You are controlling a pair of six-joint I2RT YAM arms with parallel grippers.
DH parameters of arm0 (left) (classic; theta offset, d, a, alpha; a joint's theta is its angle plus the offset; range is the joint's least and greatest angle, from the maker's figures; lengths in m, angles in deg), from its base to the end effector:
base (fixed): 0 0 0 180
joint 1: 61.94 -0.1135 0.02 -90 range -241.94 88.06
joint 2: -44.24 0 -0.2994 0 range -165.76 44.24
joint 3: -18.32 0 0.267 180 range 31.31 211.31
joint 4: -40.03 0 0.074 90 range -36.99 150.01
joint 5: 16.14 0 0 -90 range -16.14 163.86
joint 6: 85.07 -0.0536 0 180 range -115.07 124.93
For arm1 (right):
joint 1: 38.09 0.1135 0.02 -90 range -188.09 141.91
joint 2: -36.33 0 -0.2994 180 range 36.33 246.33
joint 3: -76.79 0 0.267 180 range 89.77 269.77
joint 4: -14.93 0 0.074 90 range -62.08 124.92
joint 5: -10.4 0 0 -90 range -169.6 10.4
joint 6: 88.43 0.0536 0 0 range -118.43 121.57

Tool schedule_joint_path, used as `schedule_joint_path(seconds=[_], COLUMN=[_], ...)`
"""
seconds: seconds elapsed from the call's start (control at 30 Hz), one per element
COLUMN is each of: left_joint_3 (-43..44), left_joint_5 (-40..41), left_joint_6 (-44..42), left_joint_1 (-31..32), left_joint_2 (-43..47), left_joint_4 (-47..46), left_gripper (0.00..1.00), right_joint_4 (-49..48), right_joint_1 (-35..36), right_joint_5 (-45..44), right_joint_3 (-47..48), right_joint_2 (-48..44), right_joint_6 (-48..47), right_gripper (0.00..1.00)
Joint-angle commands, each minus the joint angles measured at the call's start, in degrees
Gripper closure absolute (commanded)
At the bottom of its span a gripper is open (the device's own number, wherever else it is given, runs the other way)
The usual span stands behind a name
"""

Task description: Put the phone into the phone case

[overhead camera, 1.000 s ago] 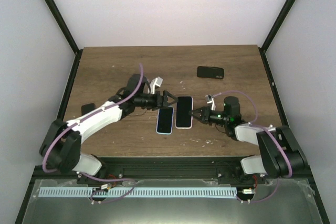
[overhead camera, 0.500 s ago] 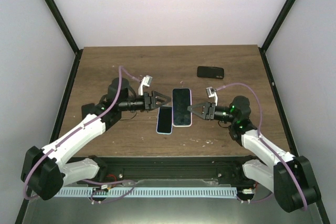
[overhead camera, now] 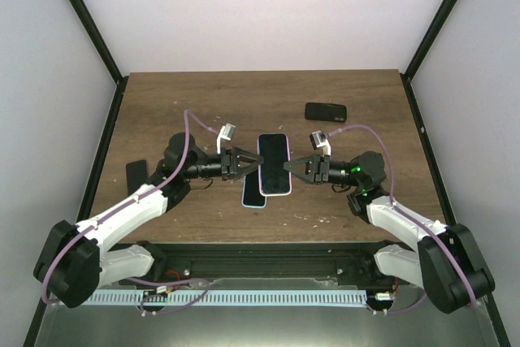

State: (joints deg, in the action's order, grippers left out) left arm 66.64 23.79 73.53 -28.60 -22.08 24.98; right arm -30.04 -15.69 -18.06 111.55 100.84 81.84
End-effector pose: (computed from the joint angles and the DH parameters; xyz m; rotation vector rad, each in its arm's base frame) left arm 0.1962 -0.1783 0.2996 0.2257 2.0471 -1.9427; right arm 0.1845 0.1270 0.2774 -0.2913 1.8421 2.0503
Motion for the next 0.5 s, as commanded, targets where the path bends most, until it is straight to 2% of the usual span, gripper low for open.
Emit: schedule_joint_path(seconds=[0.0, 0.13, 0.27, 0.3, 0.47], left_joint_3=[0.11, 0.94, 1.87, 2.23, 4.56], left_joint_5=[-1.17, -0.65, 0.23, 0.47, 0.96], left_joint_6=[3.40, 1.55, -1.47, -2.50, -6.25], left_joint_1=[-0.17, -0.21, -0.16, -0.21, -0.15], left_joint_2=[-0.14, 0.15, 0.95, 1.20, 2.02], left_joint_4=[-7.85, -4.71, -0.12, 1.99, 8.55], left_gripper=[0.60, 0.84, 0.97, 1.00, 1.00], right_joint_4=[-3.44, -2.79, -1.23, -0.75, 0.28], right_joint_1=[0.90, 0.99, 0.98, 1.06, 1.16], right_joint_5=[-0.06, 0.09, -0.27, -0.28, -0.34], right_joint_3=[3.13, 3.12, 3.07, 3.09, 3.13], right_joint_2=[-0.93, -1.28, -1.69, -1.64, -1.69], right_joint_6=[-0.15, -0.46, -1.32, -1.56, -1.90], right_gripper=[0.91, 0.92, 0.90, 0.90, 0.89])
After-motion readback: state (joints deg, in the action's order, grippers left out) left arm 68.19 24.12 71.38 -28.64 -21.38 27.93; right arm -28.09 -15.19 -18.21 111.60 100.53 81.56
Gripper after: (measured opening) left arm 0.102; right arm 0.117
